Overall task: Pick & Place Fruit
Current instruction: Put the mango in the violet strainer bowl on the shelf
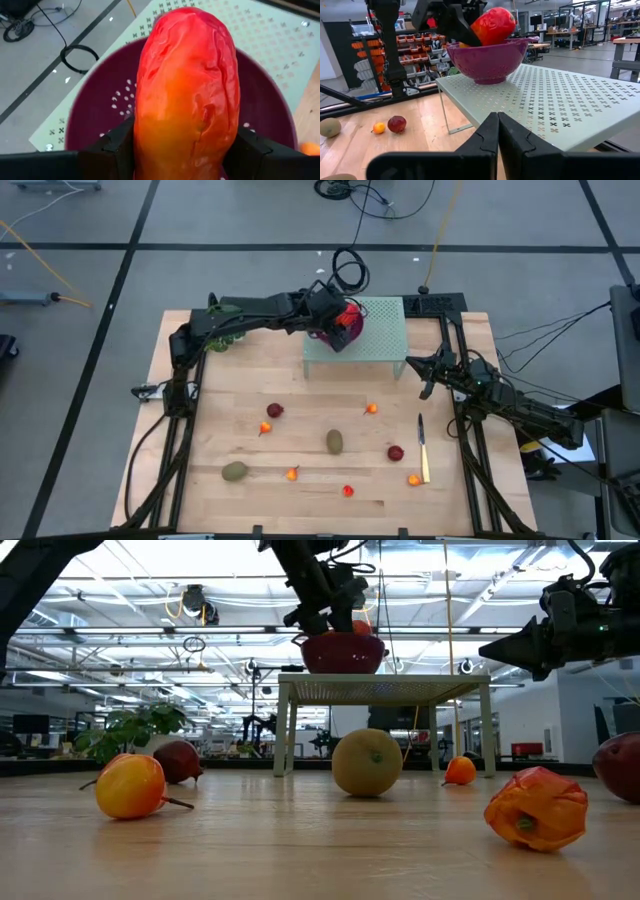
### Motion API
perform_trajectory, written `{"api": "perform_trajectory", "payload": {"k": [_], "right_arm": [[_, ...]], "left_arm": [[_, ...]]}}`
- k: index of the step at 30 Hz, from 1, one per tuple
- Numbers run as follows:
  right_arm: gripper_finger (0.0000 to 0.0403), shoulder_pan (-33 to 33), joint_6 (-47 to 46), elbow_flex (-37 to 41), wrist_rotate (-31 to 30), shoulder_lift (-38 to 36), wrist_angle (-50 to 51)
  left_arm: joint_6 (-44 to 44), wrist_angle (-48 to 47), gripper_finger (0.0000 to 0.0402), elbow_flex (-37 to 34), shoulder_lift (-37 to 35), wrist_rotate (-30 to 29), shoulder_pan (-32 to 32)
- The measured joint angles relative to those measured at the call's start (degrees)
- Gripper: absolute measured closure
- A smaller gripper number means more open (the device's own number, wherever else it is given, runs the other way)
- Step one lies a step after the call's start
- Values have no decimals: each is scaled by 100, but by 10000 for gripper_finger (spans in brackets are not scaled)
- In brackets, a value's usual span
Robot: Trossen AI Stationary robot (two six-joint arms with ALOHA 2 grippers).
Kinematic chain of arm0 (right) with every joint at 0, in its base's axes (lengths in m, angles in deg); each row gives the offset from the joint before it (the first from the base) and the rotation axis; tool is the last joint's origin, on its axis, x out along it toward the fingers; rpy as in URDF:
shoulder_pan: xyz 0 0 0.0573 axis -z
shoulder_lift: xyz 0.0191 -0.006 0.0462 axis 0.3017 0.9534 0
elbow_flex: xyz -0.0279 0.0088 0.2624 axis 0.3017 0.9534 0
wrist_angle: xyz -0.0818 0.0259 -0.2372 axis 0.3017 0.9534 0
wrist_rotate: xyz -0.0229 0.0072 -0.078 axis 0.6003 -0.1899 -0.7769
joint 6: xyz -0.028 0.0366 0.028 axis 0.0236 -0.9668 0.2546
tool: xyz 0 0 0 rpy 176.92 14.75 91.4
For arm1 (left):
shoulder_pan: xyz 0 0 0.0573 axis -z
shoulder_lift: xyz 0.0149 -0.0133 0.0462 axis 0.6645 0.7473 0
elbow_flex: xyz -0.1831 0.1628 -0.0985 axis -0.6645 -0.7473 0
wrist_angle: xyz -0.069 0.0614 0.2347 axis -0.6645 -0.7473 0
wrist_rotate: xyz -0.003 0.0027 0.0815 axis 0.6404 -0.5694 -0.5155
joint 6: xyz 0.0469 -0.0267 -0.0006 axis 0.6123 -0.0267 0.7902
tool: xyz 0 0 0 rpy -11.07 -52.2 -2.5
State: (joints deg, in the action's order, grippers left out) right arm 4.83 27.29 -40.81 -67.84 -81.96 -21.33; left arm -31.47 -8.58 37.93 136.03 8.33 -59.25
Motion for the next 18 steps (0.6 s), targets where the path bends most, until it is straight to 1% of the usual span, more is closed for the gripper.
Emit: {"api": "perform_trajectory", "payload": {"k": [9,18], "right_arm": [[403,0,-11,1,0,-1,0],[403,0,0,-1,0,-1,-1]], "left_arm": [[5,64,165,0,4,-57,0],[9,35,163,0,4,-52,13]]}}
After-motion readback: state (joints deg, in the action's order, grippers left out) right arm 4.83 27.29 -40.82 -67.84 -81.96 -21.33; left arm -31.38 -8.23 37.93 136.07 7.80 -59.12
